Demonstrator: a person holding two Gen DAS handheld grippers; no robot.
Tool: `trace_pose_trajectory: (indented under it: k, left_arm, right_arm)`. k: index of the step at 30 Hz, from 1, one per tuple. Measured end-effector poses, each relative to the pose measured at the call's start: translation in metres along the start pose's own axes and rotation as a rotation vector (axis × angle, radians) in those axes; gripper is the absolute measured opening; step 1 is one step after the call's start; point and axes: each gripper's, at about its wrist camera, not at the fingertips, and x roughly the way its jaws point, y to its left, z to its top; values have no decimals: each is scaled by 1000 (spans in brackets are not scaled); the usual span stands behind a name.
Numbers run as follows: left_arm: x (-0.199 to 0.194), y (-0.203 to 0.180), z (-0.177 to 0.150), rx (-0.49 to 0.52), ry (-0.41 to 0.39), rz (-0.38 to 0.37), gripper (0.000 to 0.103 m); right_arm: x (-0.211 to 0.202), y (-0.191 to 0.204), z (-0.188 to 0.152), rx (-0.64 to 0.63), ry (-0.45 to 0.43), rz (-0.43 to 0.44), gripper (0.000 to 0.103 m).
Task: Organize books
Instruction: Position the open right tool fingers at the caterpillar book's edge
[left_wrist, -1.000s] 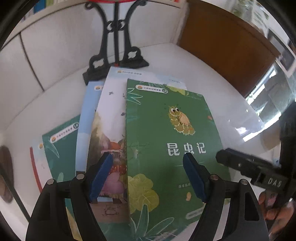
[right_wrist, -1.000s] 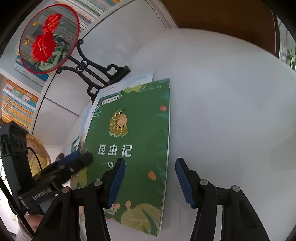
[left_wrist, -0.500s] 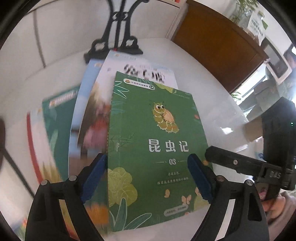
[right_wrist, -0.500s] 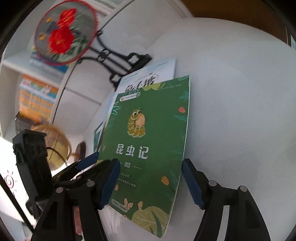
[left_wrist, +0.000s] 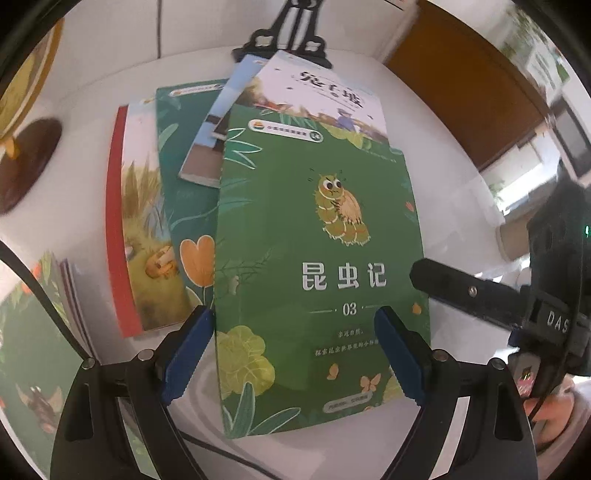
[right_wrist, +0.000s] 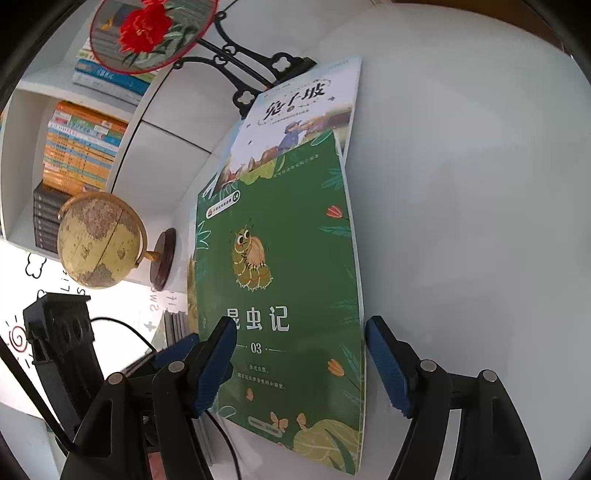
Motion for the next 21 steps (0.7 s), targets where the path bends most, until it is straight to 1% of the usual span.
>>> trace_pose_trajectory:
  k: [2, 6, 8, 10, 12, 13, 15, 16, 18, 19, 21]
  left_arm:
    - [1, 1, 2, -12, 0, -5, 89]
    - [3, -3, -1, 35, -9, 4, 89]
    - [3, -5, -4, 67, -12, 5, 91]
    - [3, -7, -6, 96, -9, 7, 93]
    - [4, -9, -5, 102, -9, 11, 94]
    - [4, -9, -5, 102, -9, 15, 94]
    - [6, -12, -5, 116, -2, 25, 94]
    - [9, -15, -6, 139, 15, 37, 94]
    - [11, -19, -8, 178, 22, 62, 94]
    - [11, -19, -8, 182, 21, 62, 94]
    - [17, -13, -9, 147, 43, 27, 92]
  right_arm:
    - [-1, -1, 1, 14, 4, 12, 72]
    - [-3, -3, -1, 13, -6, 45, 72]
    - [-4, 0, -3, -12, -1, 37, 72]
    - [-4, 4, -5, -61, 13, 10, 72]
    - [-8, 4, -10, -85, 9, -19, 72]
    - [-10, 3, -13, -88, 1, -19, 72]
    - [-11, -1, -16, -93, -17, 16, 72]
    - [-9, -2, -15, -102, -23, 38, 72]
    - [-5, 0, -11, -130, -27, 50, 72]
    - [-3, 2, -8, -149, -36, 42, 72]
    - [0, 7, -4, -191, -43, 20, 74]
